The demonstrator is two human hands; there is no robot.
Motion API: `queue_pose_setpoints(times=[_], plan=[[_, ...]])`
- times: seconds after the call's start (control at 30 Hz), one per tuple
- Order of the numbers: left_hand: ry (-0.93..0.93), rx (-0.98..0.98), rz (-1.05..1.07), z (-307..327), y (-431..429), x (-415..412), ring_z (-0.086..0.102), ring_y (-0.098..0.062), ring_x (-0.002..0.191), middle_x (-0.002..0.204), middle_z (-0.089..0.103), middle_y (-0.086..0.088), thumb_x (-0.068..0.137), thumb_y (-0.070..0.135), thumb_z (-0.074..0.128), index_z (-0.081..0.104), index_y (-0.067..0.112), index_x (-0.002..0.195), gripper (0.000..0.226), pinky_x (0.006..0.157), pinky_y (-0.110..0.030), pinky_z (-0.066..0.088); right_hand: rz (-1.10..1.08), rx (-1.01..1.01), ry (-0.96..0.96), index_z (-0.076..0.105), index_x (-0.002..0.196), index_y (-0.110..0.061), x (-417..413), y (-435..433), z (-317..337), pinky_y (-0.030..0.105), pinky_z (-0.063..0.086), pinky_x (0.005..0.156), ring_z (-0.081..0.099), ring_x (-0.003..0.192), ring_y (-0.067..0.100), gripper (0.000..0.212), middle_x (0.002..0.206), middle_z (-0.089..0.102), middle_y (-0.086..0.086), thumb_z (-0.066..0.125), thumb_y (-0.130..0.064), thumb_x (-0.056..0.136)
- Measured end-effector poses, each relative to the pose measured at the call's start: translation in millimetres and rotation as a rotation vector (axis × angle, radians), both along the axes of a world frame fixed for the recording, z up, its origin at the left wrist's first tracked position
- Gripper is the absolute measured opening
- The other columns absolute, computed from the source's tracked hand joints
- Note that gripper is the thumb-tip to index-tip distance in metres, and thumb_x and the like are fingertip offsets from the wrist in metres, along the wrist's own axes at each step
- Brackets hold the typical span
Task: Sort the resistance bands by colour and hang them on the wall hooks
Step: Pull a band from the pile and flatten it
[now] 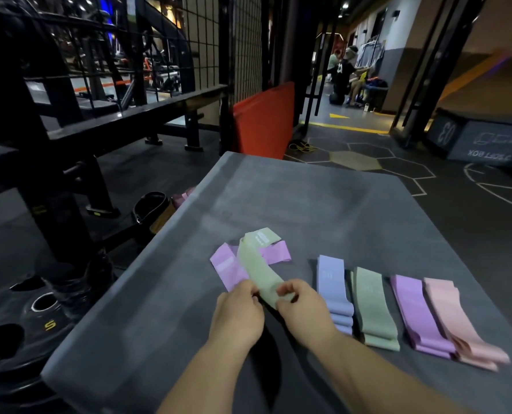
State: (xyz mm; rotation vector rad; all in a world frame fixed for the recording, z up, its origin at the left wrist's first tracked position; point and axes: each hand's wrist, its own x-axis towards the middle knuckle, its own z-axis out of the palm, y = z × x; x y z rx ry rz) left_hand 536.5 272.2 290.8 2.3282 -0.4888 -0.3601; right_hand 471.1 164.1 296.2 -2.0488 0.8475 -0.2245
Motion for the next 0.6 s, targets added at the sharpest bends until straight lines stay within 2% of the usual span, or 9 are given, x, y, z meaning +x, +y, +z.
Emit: queue_pose_setpoints(times=[0.07, 0.13, 0.23, 0.33, 0.47, 0.53, 0.6], plan=[[0.008, -0.011, 0.029, 1, 0, 0, 0.052, -0.024, 0.084, 0.097, 0.055, -0.004, 0.094, 0.022, 0.035, 0.046, 0.019, 0.108, 0.018, 0.067, -0.032, 0.043, 0.054, 0.082, 0.002, 0.054, 0.104, -0.028, -16, 2, 3, 0.014, 0.04, 0.05, 0.05, 0.058, 0.007, 0.023, 0.073, 0.055, -0.007, 0.052, -0.015, 0.085], [0.036, -0.039, 0.038, 2, -2, -2, 0.052, -0.024, 0.084, 0.101, 0.058, -0.004, 0.096, 0.027, 0.037, 0.042, 0.019, 0.109, 0.015, 0.067, -0.032, 0.04, 0.116, 0.151, 0.006, 0.051, 0.113, -0.026, -30, 4, 6, 0.009, 0.035, 0.045, 0.048, 0.056, 0.005, 0.029, 0.072, 0.054, -0.007, 0.053, -0.016, 0.086], [0.16, -0.139, 0.073, 3, -7, -7, 0.055, -0.023, 0.087, 0.104, 0.058, -0.002, 0.096, 0.031, 0.044, 0.042, 0.02, 0.109, 0.018, 0.072, -0.03, 0.042, 0.174, 0.238, 0.008, 0.051, 0.116, -0.027, -41, 9, 8, 0.013, 0.039, 0.049, 0.048, 0.053, 0.007, 0.034, 0.071, 0.057, -0.004, 0.053, -0.014, 0.084], [0.322, -0.263, 0.127, 2, -9, -14, 0.061, -0.024, 0.092, 0.109, 0.059, -0.004, 0.09, 0.034, 0.055, 0.043, 0.02, 0.111, 0.028, 0.079, -0.033, 0.05, 0.209, 0.283, -0.002, 0.054, 0.11, -0.026, -48, 13, 9, 0.024, 0.048, 0.061, 0.053, 0.058, 0.012, 0.032, 0.074, 0.061, 0.0, 0.052, -0.01, 0.082], [0.363, -0.315, 0.152, 1, -9, -23, 0.058, -0.017, 0.086, 0.105, 0.059, 0.001, 0.087, 0.027, 0.063, 0.04, 0.023, 0.11, 0.033, 0.066, -0.027, 0.046, 0.298, 0.331, 0.008, 0.055, 0.105, -0.021, -62, 12, 17, 0.021, 0.051, 0.064, 0.058, 0.065, 0.013, 0.025, 0.082, 0.063, 0.001, 0.054, -0.013, 0.081], [0.388, -0.356, 0.157, -2, -10, -26, 0.06, -0.019, 0.092, 0.106, 0.059, 0.003, 0.084, 0.023, 0.066, 0.041, 0.023, 0.109, 0.035, 0.078, -0.033, 0.052, 0.354, 0.318, 0.038, 0.056, 0.103, -0.021, -71, 9, 20, 0.019, 0.049, 0.063, 0.058, 0.062, 0.011, 0.032, 0.078, 0.062, 0.0, 0.053, -0.015, 0.072], [0.434, -0.393, 0.164, 0, -8, -32, 0.061, -0.021, 0.097, 0.109, 0.058, 0.004, 0.083, 0.021, 0.068, 0.041, 0.024, 0.11, 0.038, 0.089, -0.039, 0.052, 0.418, 0.284, 0.053, 0.056, 0.099, -0.021, -80, 7, 22, 0.02, 0.046, 0.063, 0.056, 0.061, 0.01, 0.03, 0.072, 0.061, 0.001, 0.052, -0.008, 0.072]])
